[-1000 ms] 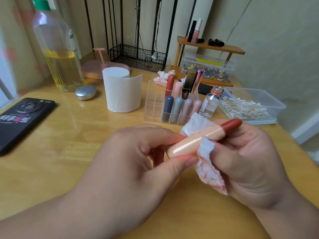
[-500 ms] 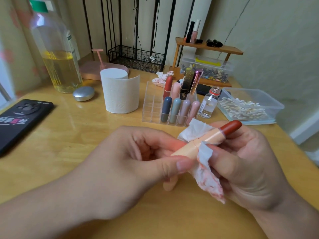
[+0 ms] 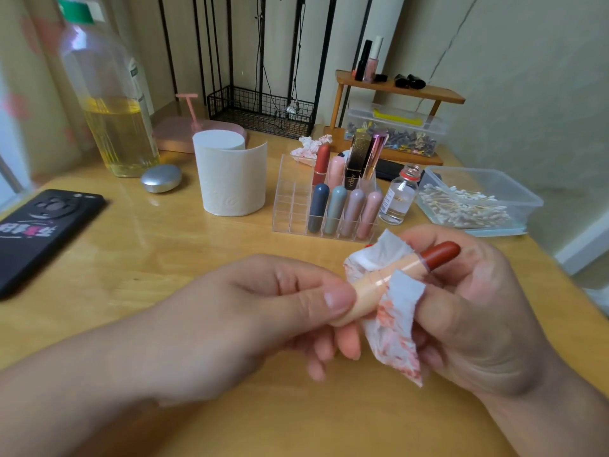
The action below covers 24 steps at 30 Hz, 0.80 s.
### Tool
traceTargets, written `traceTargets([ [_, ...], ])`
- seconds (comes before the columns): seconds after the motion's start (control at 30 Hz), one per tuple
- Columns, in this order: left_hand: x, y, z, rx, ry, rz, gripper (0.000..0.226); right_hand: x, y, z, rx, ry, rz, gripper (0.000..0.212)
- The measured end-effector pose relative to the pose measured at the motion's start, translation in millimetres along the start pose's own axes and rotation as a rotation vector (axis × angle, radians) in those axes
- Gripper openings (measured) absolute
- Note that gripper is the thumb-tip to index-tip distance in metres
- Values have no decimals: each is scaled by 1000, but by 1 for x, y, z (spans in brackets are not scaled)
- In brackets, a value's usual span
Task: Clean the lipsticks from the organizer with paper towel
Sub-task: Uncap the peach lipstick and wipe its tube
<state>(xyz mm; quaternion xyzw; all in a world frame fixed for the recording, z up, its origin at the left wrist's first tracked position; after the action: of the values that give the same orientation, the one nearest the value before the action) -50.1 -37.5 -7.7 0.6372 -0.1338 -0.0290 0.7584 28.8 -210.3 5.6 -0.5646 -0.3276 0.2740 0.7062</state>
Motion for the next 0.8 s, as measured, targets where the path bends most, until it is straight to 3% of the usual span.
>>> traceTargets([
  [0.1, -4, 1, 1, 281, 63, 79, 25, 0, -1, -1, -28, 63, 7, 26],
  [0.23, -10, 3, 8, 815, 316, 405, 20, 1, 0, -1, 31, 36, -7, 22],
  [0.3, -10, 3, 8, 858, 396, 420, 27, 2, -1, 0, 74, 0, -21, 8],
  [0.47, -11, 5, 10, 791, 393, 389, 27, 0, 0, -5, 2, 67, 22, 7],
  [0.63, -1, -2, 5, 105, 106, 135, 36, -2, -1, -3, 27, 179, 13, 11],
  [0.7, 2, -7, 5, -6, 73, 110, 38, -3, 0, -2, 33, 172, -3, 11],
  [0.8, 2, -9, 5, -31, 132, 199, 24, -2, 2, -4, 39, 108, -54, 14],
])
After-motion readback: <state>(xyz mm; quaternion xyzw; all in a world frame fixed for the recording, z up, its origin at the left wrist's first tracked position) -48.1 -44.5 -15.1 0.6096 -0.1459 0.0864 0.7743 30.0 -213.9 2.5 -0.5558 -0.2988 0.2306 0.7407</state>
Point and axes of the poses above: each hand's wrist, its own x-axis towards the middle knuckle, its own z-axis out of the palm, y = z × x, the point moved 1 cm from there along x, towards the middle knuckle, and after that the axes turned 7 degrees about z, right-handed, at the moved point
